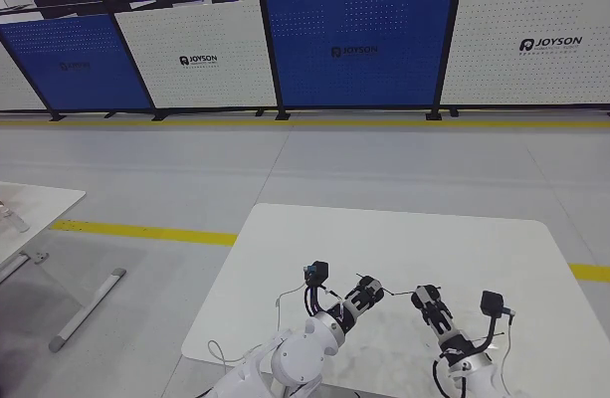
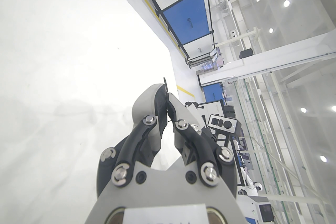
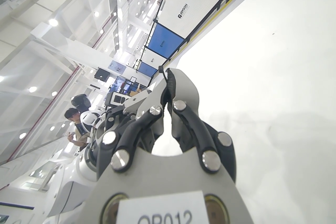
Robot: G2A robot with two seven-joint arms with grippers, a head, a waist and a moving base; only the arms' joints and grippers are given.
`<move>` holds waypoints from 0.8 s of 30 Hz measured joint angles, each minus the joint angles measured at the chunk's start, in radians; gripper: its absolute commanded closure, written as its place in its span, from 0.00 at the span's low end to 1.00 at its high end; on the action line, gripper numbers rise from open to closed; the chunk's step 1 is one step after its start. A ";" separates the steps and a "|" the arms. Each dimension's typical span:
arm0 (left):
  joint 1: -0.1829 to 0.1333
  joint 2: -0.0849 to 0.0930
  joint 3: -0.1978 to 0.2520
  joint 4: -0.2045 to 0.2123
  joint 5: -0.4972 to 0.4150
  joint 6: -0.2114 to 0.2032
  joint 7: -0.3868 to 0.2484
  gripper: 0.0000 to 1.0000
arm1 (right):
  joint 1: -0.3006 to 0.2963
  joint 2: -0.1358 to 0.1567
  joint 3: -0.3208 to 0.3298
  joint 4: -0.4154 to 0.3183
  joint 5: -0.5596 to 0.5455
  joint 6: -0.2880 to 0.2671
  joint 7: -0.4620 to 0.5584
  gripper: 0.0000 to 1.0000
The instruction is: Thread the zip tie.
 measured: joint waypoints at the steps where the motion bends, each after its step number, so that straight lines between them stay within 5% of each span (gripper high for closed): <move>1: 0.000 0.000 0.000 0.000 0.000 0.000 0.000 1.00 | 0.000 -0.001 0.000 -0.001 0.000 0.000 0.006 1.00; 24: 0.000 0.000 0.000 0.000 0.000 0.000 0.000 1.00 | 0.000 -0.018 0.013 0.010 0.005 0.001 0.039 1.00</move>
